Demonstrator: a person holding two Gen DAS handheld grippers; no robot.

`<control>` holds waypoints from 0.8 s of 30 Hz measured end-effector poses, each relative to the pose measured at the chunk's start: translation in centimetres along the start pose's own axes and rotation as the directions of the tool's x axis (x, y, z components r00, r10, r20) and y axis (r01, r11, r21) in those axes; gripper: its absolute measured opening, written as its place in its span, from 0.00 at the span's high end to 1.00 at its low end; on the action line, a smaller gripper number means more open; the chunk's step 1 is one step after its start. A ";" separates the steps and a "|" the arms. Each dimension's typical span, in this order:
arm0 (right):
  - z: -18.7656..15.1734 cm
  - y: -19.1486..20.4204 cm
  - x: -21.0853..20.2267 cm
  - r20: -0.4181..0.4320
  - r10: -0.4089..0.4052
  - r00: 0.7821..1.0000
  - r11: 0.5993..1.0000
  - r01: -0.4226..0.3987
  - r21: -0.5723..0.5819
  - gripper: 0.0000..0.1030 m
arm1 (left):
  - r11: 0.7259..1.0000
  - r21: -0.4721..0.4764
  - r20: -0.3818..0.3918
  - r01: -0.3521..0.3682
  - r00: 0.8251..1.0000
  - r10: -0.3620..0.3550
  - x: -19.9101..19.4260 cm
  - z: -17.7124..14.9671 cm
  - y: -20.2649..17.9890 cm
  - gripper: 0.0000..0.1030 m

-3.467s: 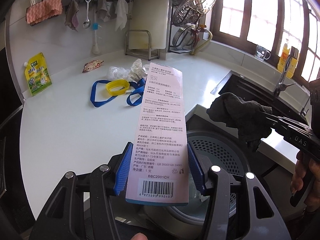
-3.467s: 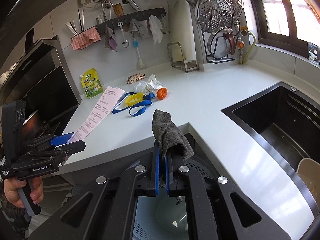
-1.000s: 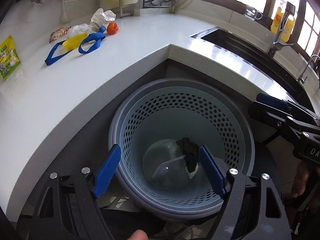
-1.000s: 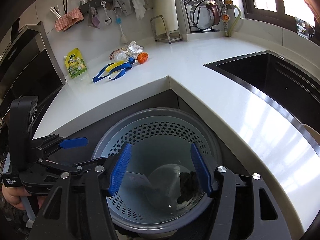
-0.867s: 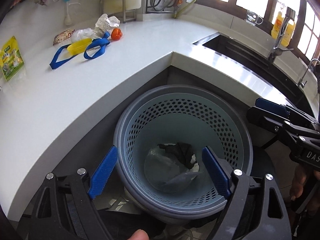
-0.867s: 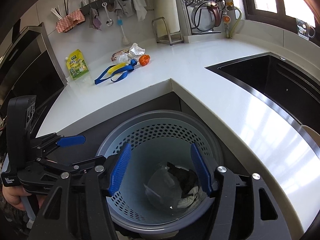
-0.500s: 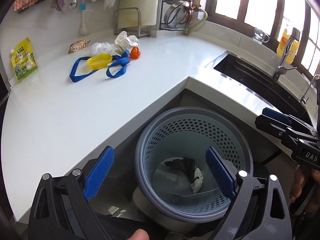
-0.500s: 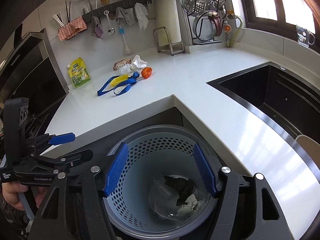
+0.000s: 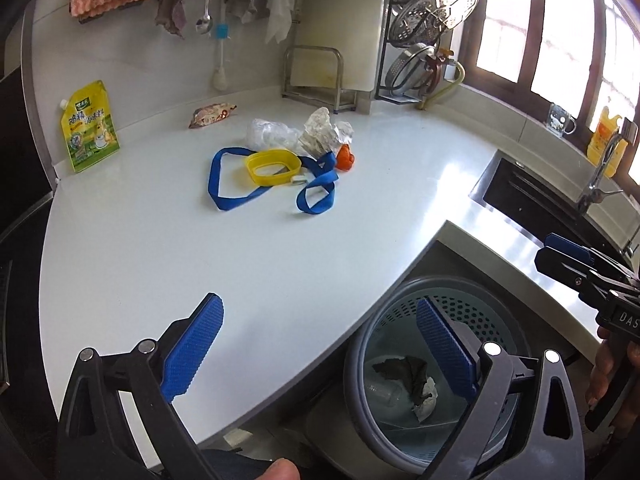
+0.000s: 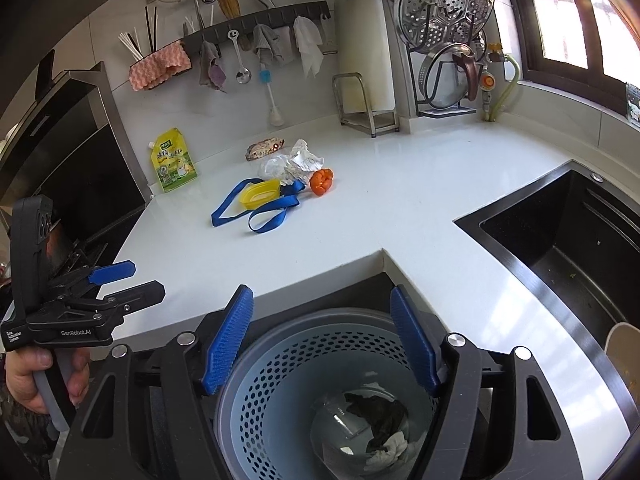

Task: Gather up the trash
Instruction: 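Move both tools back toward the remaining trash on the counter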

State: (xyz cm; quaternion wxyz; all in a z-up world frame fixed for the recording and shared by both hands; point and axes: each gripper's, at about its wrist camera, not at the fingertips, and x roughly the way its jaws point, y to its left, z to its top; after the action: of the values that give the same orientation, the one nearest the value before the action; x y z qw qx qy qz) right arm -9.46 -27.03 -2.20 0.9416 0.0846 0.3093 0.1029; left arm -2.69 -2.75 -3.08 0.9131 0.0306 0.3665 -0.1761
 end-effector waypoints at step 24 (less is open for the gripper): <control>9.9 1.4 12.2 -0.024 0.023 0.999 0.995 -0.025 -0.100 0.32 | 0.999 -0.027 -0.002 -0.035 0.999 0.035 7.4 7.8 4.0 0.06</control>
State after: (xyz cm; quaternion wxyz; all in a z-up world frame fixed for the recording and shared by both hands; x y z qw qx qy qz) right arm 5.91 -23.61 -0.89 0.9398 0.0397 0.3134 0.1305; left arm 8.75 -2.69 -2.73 0.9161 0.0248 0.3688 -0.1554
